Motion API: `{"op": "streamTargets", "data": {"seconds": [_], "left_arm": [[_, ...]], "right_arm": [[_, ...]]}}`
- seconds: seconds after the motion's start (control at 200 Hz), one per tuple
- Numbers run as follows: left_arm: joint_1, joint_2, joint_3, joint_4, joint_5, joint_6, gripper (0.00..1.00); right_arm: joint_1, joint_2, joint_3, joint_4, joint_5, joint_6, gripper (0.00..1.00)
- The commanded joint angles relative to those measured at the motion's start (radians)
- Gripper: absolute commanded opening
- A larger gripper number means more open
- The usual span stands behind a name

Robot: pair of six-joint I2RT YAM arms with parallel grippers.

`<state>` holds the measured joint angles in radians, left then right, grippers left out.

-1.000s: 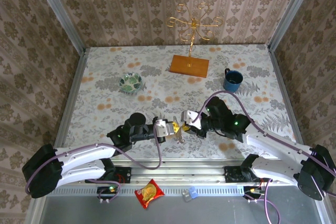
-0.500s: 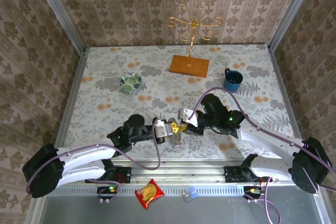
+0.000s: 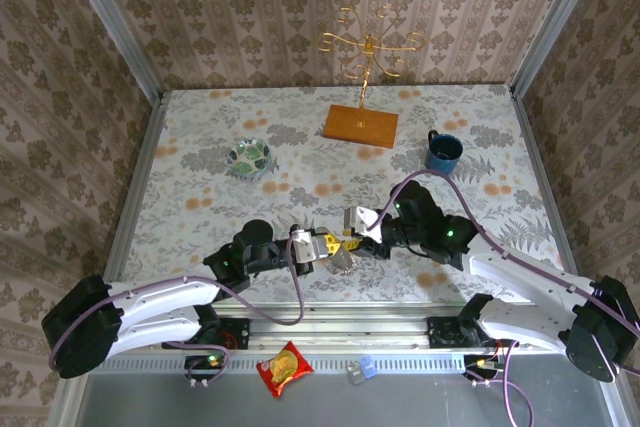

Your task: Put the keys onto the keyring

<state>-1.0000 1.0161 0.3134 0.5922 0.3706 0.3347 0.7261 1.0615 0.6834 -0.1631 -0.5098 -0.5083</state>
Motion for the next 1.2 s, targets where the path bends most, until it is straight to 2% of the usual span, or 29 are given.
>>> {"op": "streamTargets", "data": {"seconds": [0.0,0.255,0.365,0.5,0.59,0.68,0.8,0.825,1.005,1.195], "left_arm": [[-0.003,-0.008,-0.008,0.072,0.024,-0.026,0.00],[-0.003,-0.014,-0.009,0.060,-0.013,-0.027,0.00],[-0.002,-0.022,0.013,-0.009,-0.060,-0.007,0.23],[-0.002,-0.030,0.052,-0.102,-0.073,0.017,0.26],[-0.004,-0.023,0.079,-0.159,-0.067,0.033,0.25],[-0.004,-0.010,0.110,-0.230,-0.055,0.058,0.19],[-0.004,0.001,0.130,-0.278,-0.048,0.081,0.01],[-0.004,0.000,0.127,-0.274,-0.046,0.081,0.00],[-0.002,-0.032,0.084,-0.186,-0.036,0.053,0.00],[-0.002,-0.048,0.015,-0.024,-0.022,-0.010,0.00]], "right_arm": [[-0.004,0.024,0.008,0.030,-0.038,0.015,0.26],[-0.004,0.041,0.039,0.022,-0.063,0.016,0.02],[0.002,0.045,0.067,-0.033,-0.054,-0.001,0.00],[0.027,0.066,0.113,-0.134,-0.003,-0.059,0.00],[0.057,0.086,0.151,-0.204,0.042,-0.104,0.00],[0.079,0.100,0.188,-0.242,0.069,-0.134,0.00],[0.085,0.086,0.193,-0.217,0.050,-0.122,0.00],[0.084,0.078,0.187,-0.203,0.048,-0.114,0.00],[0.047,0.017,0.076,-0.055,0.038,-0.013,0.26],[-0.005,-0.053,-0.050,0.112,-0.002,0.114,0.35]]}}
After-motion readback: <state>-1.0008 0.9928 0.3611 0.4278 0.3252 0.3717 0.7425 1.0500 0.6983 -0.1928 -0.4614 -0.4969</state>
